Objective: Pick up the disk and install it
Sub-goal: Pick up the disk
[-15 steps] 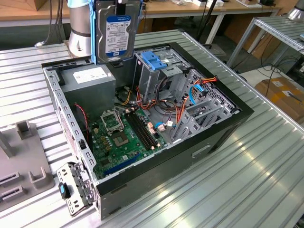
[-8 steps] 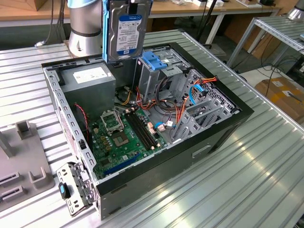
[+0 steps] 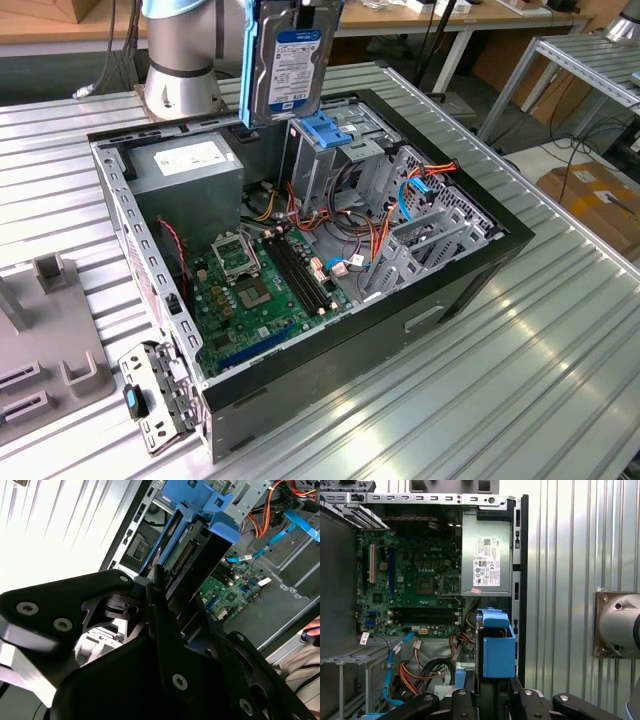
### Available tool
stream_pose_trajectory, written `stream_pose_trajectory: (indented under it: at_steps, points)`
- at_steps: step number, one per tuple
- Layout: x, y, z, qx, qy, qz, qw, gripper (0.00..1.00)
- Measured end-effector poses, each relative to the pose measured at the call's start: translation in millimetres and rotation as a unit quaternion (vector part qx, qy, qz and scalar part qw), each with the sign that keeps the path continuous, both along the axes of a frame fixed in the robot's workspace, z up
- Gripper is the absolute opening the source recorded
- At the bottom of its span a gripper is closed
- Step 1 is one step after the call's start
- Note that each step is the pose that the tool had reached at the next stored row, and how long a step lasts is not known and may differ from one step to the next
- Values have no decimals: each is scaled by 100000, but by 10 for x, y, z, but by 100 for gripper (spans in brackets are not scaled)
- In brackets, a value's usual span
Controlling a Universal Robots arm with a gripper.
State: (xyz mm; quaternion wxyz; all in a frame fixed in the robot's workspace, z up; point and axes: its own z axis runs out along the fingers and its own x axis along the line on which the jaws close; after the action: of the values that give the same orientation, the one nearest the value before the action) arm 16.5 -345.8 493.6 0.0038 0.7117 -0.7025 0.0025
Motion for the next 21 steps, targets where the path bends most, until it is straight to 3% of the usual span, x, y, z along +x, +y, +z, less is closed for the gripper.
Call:
stream_pose_trajectory:
  at_steps: [2, 21]
  points:
    - [60, 0, 0, 0, 0, 7, 100000, 35]
    - [69, 0, 26, -2, 2, 1, 100000, 35]
